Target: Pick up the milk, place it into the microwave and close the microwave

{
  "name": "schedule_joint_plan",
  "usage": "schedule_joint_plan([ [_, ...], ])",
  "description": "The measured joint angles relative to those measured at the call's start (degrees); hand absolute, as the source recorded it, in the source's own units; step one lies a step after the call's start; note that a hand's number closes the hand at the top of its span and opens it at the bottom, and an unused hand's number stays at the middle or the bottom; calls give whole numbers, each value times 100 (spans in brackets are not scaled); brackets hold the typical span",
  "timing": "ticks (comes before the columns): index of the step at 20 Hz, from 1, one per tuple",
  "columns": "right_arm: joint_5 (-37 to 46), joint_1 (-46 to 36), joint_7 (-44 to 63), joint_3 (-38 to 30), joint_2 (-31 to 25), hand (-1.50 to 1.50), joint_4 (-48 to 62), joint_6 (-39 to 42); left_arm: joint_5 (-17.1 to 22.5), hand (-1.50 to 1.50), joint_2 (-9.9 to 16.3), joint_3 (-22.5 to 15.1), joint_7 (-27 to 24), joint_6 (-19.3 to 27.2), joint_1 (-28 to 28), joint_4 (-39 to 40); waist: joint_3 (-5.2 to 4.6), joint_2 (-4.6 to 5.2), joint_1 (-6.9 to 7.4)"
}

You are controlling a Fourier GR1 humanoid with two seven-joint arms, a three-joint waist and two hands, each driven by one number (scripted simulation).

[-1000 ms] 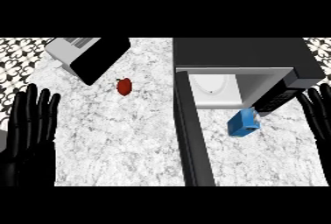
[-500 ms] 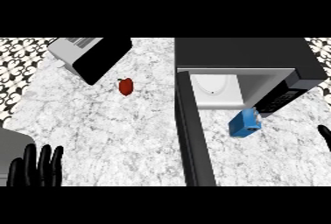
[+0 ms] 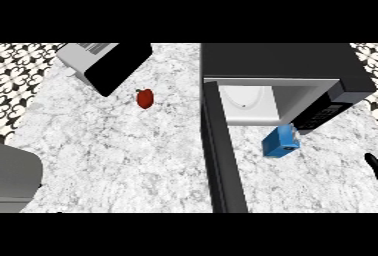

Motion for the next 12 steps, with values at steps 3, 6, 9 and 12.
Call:
schedule_joint_plan([
  [3, 221, -89, -71, 52, 96, -150, 131, -4, 253, -150, 247, -13, -489, 51, 318, 31, -1, 3, 13],
  [6, 545, -176, -184, 158, 232, -150, 381, -59, 418, -150, 521, -122, -926, 93, 736, -55, -2, 2, 33],
  [9, 922, -422, -322, 256, 353, -150, 745, -185, 645, -150, 822, -109, -1342, 61, 1069, -121, -1, 4, 56],
  [12, 1154, -657, -321, 293, 401, -150, 997, -288, 798, -150, 981, -192, -1748, 80, 1273, -43, -1, 7, 53],
])
